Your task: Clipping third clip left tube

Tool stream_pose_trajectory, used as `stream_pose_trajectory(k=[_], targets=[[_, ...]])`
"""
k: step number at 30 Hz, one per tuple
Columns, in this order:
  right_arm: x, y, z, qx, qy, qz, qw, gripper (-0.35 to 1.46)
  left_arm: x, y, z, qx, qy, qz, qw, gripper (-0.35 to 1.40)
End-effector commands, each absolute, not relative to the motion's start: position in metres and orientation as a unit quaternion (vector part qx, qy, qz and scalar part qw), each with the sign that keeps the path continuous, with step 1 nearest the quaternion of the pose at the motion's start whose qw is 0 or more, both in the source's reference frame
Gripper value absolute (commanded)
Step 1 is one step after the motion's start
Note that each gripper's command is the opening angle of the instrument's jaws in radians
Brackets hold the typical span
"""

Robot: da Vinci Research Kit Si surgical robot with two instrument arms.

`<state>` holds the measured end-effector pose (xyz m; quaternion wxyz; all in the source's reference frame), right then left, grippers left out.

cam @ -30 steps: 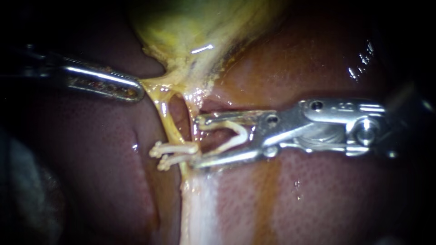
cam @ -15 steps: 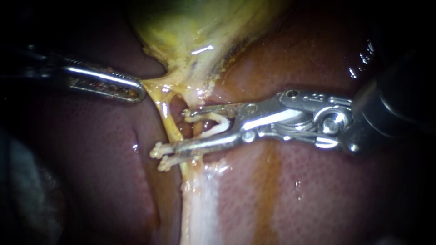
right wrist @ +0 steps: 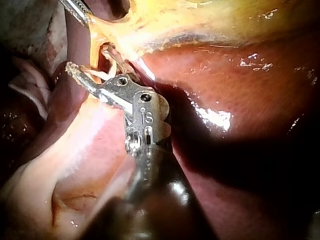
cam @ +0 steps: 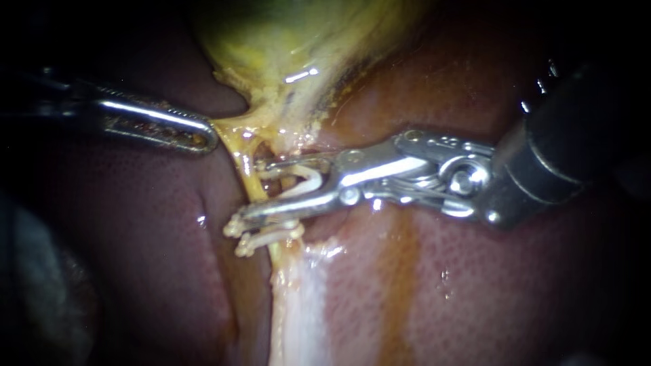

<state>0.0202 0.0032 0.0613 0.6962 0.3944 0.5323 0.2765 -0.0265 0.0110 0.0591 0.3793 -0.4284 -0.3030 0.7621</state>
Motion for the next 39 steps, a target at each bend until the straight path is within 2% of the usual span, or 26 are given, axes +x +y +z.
stream_pose_trajectory(k=[1,18,30,39], targets=[[0.0205,0.0032,0.0614,0.397,0.532,0.279,0.694,0.46,-0.0265,0.0110,0.0591,-0.428,-0.303,0.762,0.379,-0.35],[0.0227,0.0034,0.0613,0.413,0.545,0.290,0.670,0.46,-0.0266,0.0110,0.0592,-0.428,-0.303,0.762,0.379,-0.35],[0.0240,0.0031,0.0576,0.436,0.568,0.275,0.642,0.46,-0.0266,0.0110,0.0592,-0.428,-0.303,0.762,0.379,-0.35],[0.0240,0.0033,0.0573,0.437,0.570,0.276,0.639,0.45,-0.0266,0.0110,0.0592,-0.428,-0.303,0.762,0.379,-0.35]])
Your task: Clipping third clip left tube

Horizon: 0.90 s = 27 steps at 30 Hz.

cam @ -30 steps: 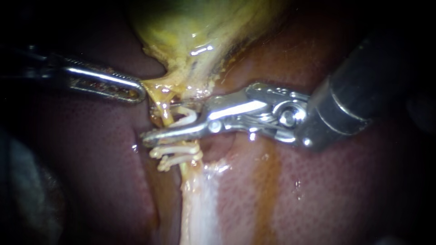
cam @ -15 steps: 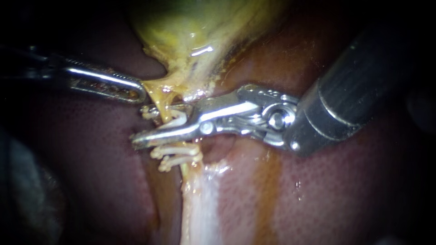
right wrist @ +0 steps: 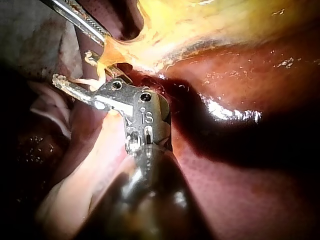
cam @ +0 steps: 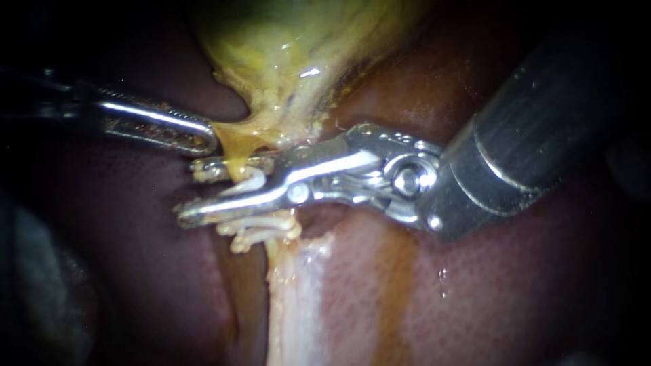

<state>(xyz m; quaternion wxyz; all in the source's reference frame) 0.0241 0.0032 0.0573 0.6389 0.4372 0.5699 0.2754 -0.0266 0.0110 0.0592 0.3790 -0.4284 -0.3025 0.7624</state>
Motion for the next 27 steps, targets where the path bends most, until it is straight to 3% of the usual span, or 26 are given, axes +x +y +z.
stream_pose_trajectory(k=[1,9,15,18,27], targets=[[0.0240,0.0033,0.0573,0.437,0.570,0.276,0.639,0.45,-0.0266,0.0110,0.0592,-0.428,-0.303,0.762,0.379,-0.35],[0.0234,0.0036,0.0575,0.448,0.562,0.287,0.634,0.27,-0.0266,0.0110,0.0592,-0.428,-0.303,0.762,0.379,-0.35],[0.0227,0.0039,0.0579,0.456,0.557,0.293,0.629,-0.06,-0.0266,0.0111,0.0593,-0.428,-0.303,0.762,0.379,-0.35],[0.0224,0.0039,0.0579,0.479,0.538,0.319,0.616,-0.35,-0.0266,0.0111,0.0593,-0.428,-0.303,0.762,0.379,-0.35],[0.0219,0.0036,0.0576,0.494,0.524,0.334,0.609,-0.35,-0.0266,0.0111,0.0593,-0.428,-0.303,0.762,0.379,-0.35]])
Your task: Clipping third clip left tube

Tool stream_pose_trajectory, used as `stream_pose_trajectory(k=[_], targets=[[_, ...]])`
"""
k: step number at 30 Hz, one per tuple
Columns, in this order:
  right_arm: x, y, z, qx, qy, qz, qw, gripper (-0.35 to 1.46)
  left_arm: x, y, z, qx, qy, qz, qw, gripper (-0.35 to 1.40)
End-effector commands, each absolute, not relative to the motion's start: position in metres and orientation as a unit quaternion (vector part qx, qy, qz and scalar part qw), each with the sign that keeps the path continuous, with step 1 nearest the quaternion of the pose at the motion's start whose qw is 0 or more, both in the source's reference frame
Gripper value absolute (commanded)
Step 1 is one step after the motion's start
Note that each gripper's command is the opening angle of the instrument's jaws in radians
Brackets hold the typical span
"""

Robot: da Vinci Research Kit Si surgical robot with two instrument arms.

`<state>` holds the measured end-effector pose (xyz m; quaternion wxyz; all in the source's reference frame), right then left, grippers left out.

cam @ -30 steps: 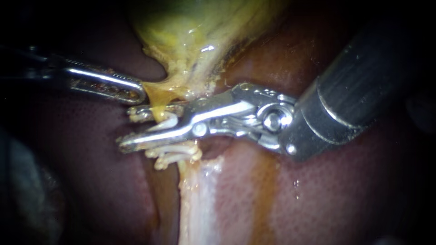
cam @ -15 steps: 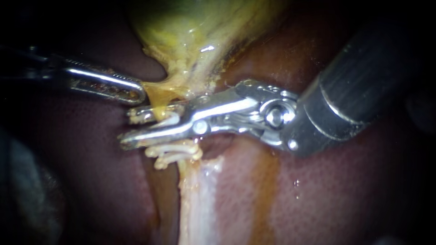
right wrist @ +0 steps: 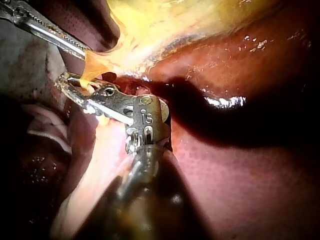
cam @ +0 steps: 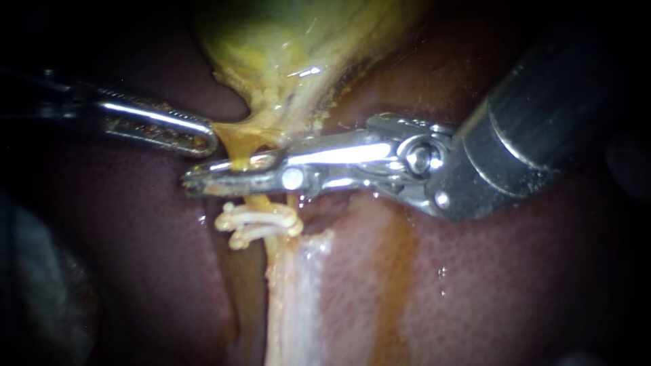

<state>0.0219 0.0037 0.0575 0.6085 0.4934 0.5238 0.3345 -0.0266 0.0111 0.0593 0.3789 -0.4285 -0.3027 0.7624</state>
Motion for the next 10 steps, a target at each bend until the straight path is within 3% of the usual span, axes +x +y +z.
stream_pose_trajectory(k=[1,10], targets=[[0.0219,0.0036,0.0576,0.494,0.524,0.334,0.609,-0.35,-0.0266,0.0111,0.0593,-0.428,-0.303,0.762,0.379,-0.35],[0.0219,0.0036,0.0576,0.493,0.524,0.334,0.609,-0.35,-0.0265,0.0111,0.0594,-0.428,-0.303,0.762,0.379,-0.35]])
